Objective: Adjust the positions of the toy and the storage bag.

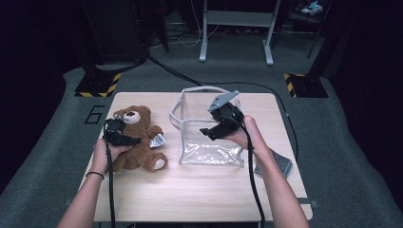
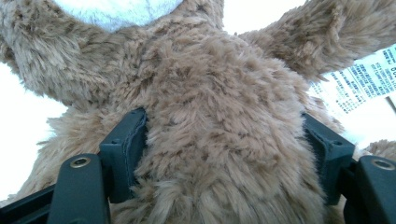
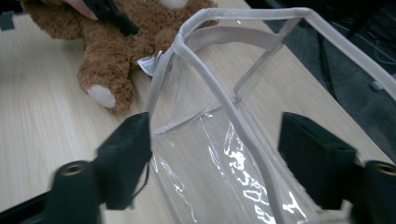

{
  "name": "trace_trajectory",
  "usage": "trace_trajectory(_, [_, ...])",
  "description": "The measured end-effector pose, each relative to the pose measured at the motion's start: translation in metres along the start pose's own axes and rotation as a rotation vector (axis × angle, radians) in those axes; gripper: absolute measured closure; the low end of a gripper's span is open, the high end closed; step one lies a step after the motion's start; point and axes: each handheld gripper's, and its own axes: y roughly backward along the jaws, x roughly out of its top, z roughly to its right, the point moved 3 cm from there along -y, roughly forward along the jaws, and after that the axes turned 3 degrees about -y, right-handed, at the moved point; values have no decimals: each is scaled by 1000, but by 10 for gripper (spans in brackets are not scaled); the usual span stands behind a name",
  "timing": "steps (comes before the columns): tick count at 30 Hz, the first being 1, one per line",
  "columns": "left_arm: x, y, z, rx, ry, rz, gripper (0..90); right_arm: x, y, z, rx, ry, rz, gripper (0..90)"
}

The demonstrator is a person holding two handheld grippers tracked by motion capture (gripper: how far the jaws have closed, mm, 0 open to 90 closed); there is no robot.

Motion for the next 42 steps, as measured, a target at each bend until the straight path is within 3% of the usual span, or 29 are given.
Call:
trace_trajectory(4, [0, 0, 0, 1, 2, 1, 278, -8, 20, -8, -41, -51, 29, 150])
trace_trajectory(5, [0, 0, 0, 1, 2, 0, 276, -17, 30, -14, -56, -78, 38, 140])
trace_trajectory(9, [0, 0, 0, -3, 8, 1, 271, -39, 46, -26, -89, -102, 49, 114])
trace_trajectory(15, [0, 1, 0, -4, 6, 5, 263, -94, 56, -42, -105, -187, 74, 68])
trace_trajectory(17, [1, 1, 1, -3, 10, 1, 259, -114, 55, -48, -112, -250, 76, 61])
trace_trajectory(20, [2, 1, 2, 5, 6, -2, 253, -144, 44, -51, -119, -321, 62, 40])
trace_trajectory(21, [2, 1, 2, 5, 6, -2, 251, -144, 44, -51, -119, -321, 62, 40])
trace_trajectory(22, [2, 1, 2, 5, 6, -2, 251, -163, 33, -51, -143, -364, 42, 18])
trace_trajectory(23, [2, 1, 2, 3, 10, -3, 249, -172, 27, -51, -129, -397, 31, 9])
trace_trajectory(27, [2, 1, 2, 8, 7, -4, 246, -199, 8, -50, -145, -453, 15, 1])
trace_trajectory(28, [2, 1, 3, 7, 9, -7, 243, -215, -7, -48, -199, -478, -14, 0])
trace_trajectory(30, [2, 2, 3, 8, 9, -8, 241, -220, -11, -48, -208, -484, -19, 0])
trace_trajectory(31, [2, 3, 2, 1, 10, -16, 240, -231, -22, -48, -227, -514, -19, 0])
trace_trajectory(36, [3, 3, 3, 7, 6, -5, 219, -248, -40, -45, -243, -546, -19, 0])
trace_trajectory(37, [4, 5, 3, 12, 10, 0, 211, -251, -46, -44, -253, -545, -41, 0])
trace_trajectory(42, [7, 13, 3, 12, 21, -12, 162, -249, -49, -44, -278, -539, -54, 1])
